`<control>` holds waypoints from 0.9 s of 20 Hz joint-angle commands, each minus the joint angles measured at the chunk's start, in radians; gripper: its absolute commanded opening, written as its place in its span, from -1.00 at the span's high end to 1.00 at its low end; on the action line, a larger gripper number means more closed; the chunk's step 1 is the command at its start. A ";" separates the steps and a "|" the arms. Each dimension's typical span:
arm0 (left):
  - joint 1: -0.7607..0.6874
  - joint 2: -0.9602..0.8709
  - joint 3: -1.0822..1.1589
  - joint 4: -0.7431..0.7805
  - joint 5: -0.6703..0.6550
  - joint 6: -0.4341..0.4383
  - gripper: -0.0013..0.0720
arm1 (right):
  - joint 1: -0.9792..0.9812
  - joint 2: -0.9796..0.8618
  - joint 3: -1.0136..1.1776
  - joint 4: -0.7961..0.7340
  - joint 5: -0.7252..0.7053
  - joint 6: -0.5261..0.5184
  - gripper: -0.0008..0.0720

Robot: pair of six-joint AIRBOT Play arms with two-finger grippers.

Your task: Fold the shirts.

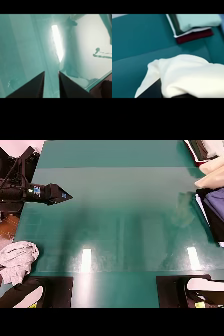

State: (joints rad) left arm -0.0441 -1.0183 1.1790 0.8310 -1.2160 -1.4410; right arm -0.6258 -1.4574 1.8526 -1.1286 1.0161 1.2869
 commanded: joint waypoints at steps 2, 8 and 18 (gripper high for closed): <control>0.000 -0.001 0.000 0.006 -0.008 0.023 0.34 | -0.013 0.079 -0.022 -0.340 0.073 0.164 0.91; 0.000 -0.001 0.000 0.007 -0.034 0.062 0.34 | -0.158 0.161 -0.198 -0.339 0.210 0.174 0.91; 0.000 -0.001 0.000 0.006 -0.033 0.087 0.34 | -0.410 0.286 -0.459 -0.278 0.267 0.257 -0.83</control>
State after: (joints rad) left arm -0.0441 -1.0183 1.1793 0.8375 -1.2484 -1.3628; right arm -0.9821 -1.2060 1.4456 -1.4528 1.2720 1.5143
